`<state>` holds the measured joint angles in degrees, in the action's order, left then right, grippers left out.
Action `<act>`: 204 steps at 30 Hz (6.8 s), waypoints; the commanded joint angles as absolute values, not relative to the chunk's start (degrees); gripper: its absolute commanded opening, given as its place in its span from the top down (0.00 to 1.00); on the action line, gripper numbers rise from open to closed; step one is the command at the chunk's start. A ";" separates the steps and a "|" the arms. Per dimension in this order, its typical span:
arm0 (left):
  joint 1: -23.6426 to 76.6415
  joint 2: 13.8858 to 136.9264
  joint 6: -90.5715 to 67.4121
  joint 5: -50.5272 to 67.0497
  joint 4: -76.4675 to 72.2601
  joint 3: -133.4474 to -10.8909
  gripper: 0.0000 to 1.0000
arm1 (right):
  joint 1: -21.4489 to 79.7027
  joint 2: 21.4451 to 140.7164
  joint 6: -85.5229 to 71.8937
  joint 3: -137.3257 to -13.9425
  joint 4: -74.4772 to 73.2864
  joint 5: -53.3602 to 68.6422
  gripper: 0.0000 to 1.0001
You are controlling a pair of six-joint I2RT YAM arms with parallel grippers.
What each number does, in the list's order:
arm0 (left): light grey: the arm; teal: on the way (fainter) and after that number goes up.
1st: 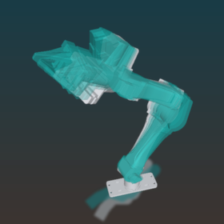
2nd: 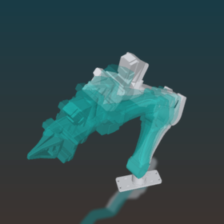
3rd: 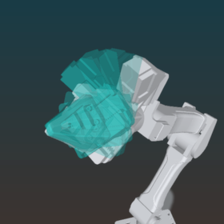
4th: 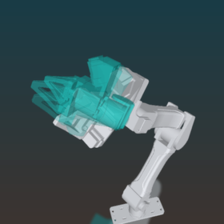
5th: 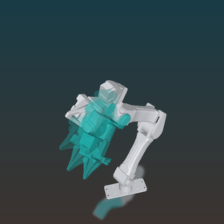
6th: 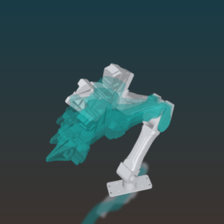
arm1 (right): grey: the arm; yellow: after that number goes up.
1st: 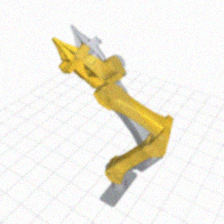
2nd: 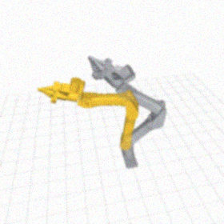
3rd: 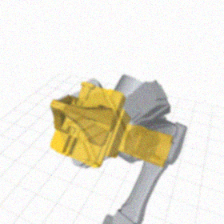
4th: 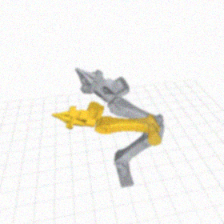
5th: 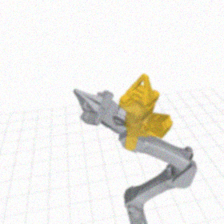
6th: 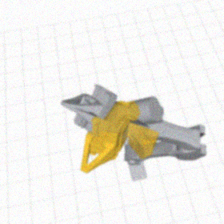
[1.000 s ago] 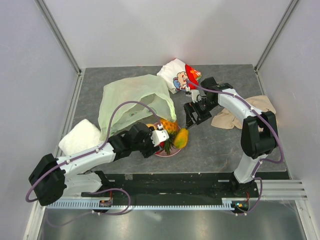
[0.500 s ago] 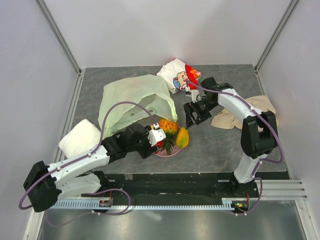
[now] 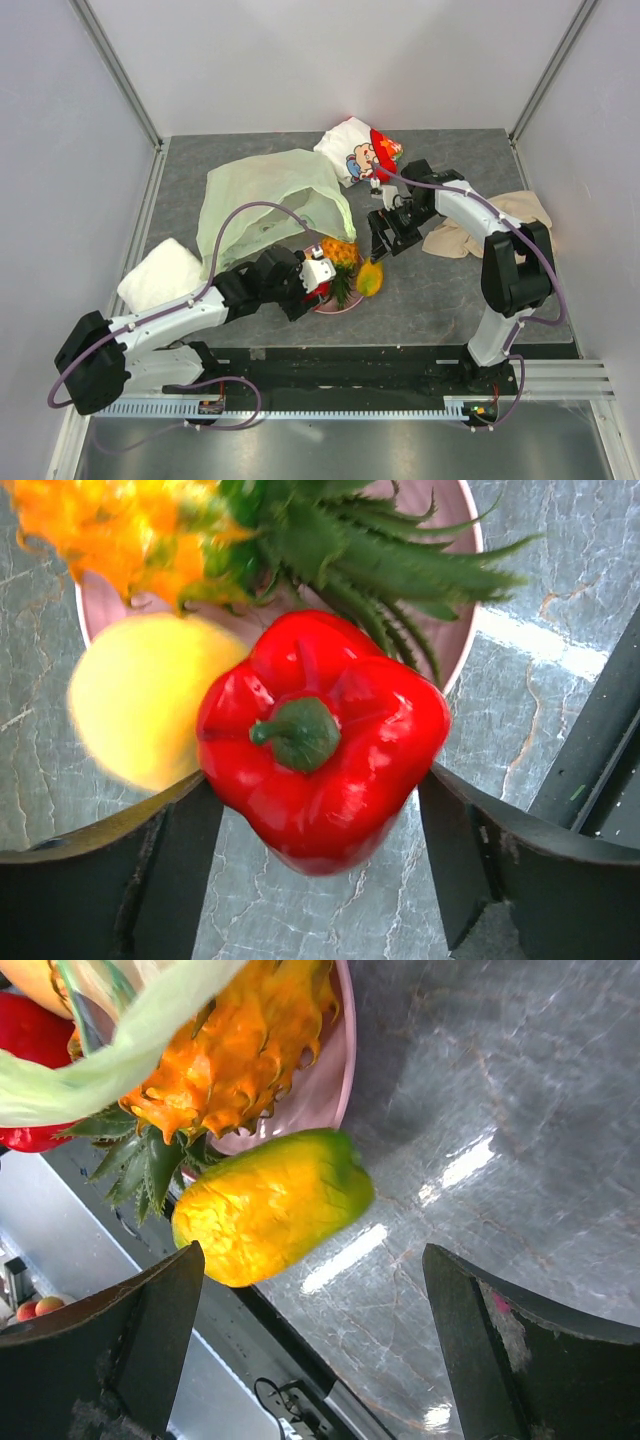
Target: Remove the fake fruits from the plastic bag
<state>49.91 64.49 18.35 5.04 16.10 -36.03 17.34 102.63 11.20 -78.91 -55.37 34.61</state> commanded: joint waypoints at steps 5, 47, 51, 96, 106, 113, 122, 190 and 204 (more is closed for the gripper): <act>49.92 64.86 14.94 4.22 13.44 -37.88 0.13 | 17.49 100.99 10.46 -78.66 -55.46 36.65 0.02; 48.52 56.08 13.88 2.64 26.19 -43.42 0.01 | -5.89 100.28 34.19 -68.74 -64.78 -15.64 0.13; 47.20 55.20 14.59 2.11 27.33 -43.33 0.02 | -7.29 102.21 34.28 -69.95 -64.16 -14.42 0.40; 29.62 52.91 17.31 5.62 26.10 -41.13 0.01 | -11.69 98.17 51.32 -71.03 -53.97 0.88 0.03; 29.44 46.94 26.09 12.04 30.06 -35.17 0.08 | -9.41 102.21 40.89 -81.09 -61.86 12.44 0.46; 29.62 47.28 29.79 21.79 32.34 -36.21 0.16 | -3.70 106.61 20.68 -87.55 -70.93 38.96 0.51; 30.23 53.52 32.17 27.77 29.18 -36.47 0.17 | 5.00 104.42 -2.35 -72.25 -54.51 61.42 0.50; 32.70 49.31 26.19 25.49 25.84 -30.50 0.16 | 19.07 98.88 -26.72 -59.77 -36.65 46.94 0.26; 32.70 50.45 26.02 25.05 25.66 -30.76 0.16 | 20.30 97.30 -21.89 -61.35 -39.20 48.16 0.46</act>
<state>32.40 50.33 26.79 25.58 27.55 -30.57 19.18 99.26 -24.53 -59.07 -37.56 47.86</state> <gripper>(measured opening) 0.841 0.687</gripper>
